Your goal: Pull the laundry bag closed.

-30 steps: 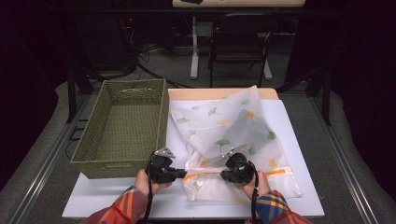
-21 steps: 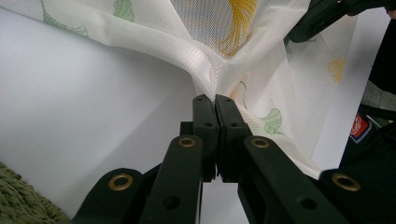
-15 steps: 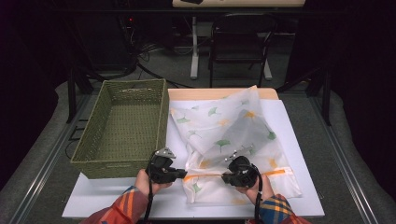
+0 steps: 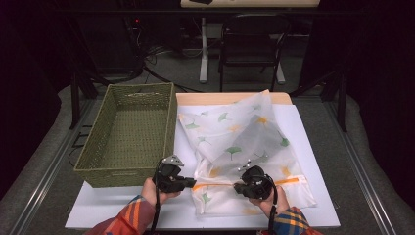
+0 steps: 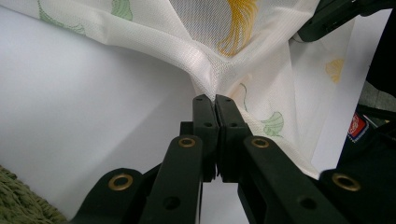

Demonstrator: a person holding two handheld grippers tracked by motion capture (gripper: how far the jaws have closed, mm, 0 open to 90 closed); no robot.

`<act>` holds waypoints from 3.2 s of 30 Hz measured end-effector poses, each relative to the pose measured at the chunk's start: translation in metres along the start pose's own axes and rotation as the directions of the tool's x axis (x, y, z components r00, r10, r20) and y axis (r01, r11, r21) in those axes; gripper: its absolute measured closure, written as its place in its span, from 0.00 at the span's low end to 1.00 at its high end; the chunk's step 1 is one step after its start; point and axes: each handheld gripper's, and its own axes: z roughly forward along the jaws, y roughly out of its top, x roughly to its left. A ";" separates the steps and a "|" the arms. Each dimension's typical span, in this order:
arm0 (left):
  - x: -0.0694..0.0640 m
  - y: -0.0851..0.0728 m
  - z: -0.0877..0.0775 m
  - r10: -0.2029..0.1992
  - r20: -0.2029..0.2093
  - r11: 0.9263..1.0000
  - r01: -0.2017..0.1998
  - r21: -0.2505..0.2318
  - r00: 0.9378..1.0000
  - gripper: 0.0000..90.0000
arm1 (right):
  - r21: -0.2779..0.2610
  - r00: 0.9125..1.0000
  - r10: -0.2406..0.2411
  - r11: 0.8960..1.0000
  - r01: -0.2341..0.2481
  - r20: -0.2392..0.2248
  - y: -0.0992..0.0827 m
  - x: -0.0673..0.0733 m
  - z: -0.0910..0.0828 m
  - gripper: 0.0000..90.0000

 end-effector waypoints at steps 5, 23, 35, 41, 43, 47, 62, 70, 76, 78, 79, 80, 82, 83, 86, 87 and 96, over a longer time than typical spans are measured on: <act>-0.001 0.000 0.000 0.005 0.005 1.000 -0.005 0.000 1.000 0.99 | 0.008 1.000 0.010 1.000 -0.010 0.020 -0.001 -0.001 0.002 1.00; 0.001 0.000 -0.001 -0.001 0.005 1.000 0.001 0.000 1.000 0.99 | 0.024 0.996 0.039 0.999 -0.041 0.081 -0.011 -0.013 -0.001 1.00; 0.001 0.000 -0.001 -0.003 0.002 1.000 0.003 -0.001 1.000 0.99 | 0.024 0.991 0.064 0.997 -0.068 0.118 -0.018 -0.020 -0.006 1.00; 0.004 0.000 -0.001 -0.008 0.010 1.000 0.008 0.000 1.000 0.99 | 0.023 0.989 0.080 0.996 -0.083 0.127 -0.024 -0.025 -0.011 1.00; 0.004 0.000 0.000 -0.007 0.010 1.000 0.007 0.001 1.000 0.99 | 0.022 0.988 0.078 0.996 -0.082 0.134 -0.026 -0.025 -0.012 1.00; 0.004 0.000 0.000 -0.006 0.007 1.000 0.006 0.002 1.000 0.99 | 0.022 0.985 0.090 0.995 -0.094 0.147 -0.028 -0.025 -0.013 1.00; 0.004 -0.001 0.000 -0.006 0.002 1.000 0.006 0.000 1.000 0.99 | 0.019 0.977 0.092 0.995 -0.097 0.193 -0.033 -0.029 -0.017 1.00; 0.004 -0.001 0.000 -0.012 -0.001 1.000 0.012 0.002 1.000 0.99 | 0.011 0.972 0.094 0.995 -0.099 0.215 -0.035 -0.031 -0.019 1.00; 0.004 -0.001 0.000 -0.010 -0.007 1.000 0.010 0.008 1.000 0.99 | 0.018 0.969 0.099 0.994 -0.106 0.226 -0.036 -0.035 -0.019 1.00; 0.004 -0.001 0.000 -0.011 -0.008 1.000 0.011 0.009 1.000 0.99 | 0.012 0.967 0.110 0.993 -0.116 0.230 -0.037 -0.037 -0.020 1.00; 0.004 -0.001 0.000 -0.010 -0.007 1.000 0.010 0.009 1.000 0.99 | 0.018 0.967 0.108 0.993 -0.115 0.231 -0.037 -0.037 -0.020 1.00; 0.005 -0.001 0.000 -0.010 -0.007 1.000 0.010 0.009 1.000 0.99 | 0.016 0.966 0.115 0.992 -0.122 0.230 -0.037 -0.038 -0.020 1.00; 0.005 -0.001 0.000 -0.012 -0.011 1.000 0.012 0.009 1.000 0.99 | 0.019 0.963 0.112 0.993 -0.120 0.245 -0.038 -0.040 -0.020 1.00; 0.006 -0.001 0.000 -0.013 -0.007 1.000 0.013 0.009 1.000 0.99 | 0.015 0.962 0.119 0.992 -0.126 0.248 -0.039 -0.042 -0.021 1.00; 0.006 -0.001 0.000 -0.012 -0.006 1.000 0.012 0.011 1.000 0.99 | 0.009 0.957 0.137 0.990 -0.144 0.256 -0.043 -0.048 -0.024 1.00; 0.005 -0.001 0.000 -0.011 -0.009 1.000 0.011 0.011 1.000 0.99 | 0.009 0.957 0.138 0.989 -0.145 0.253 -0.044 -0.050 -0.025 1.00; 0.006 -0.001 0.000 -0.009 -0.008 1.000 0.009 0.009 1.000 0.99 | 0.002 0.963 0.146 0.989 -0.150 0.226 -0.047 -0.057 -0.028 1.00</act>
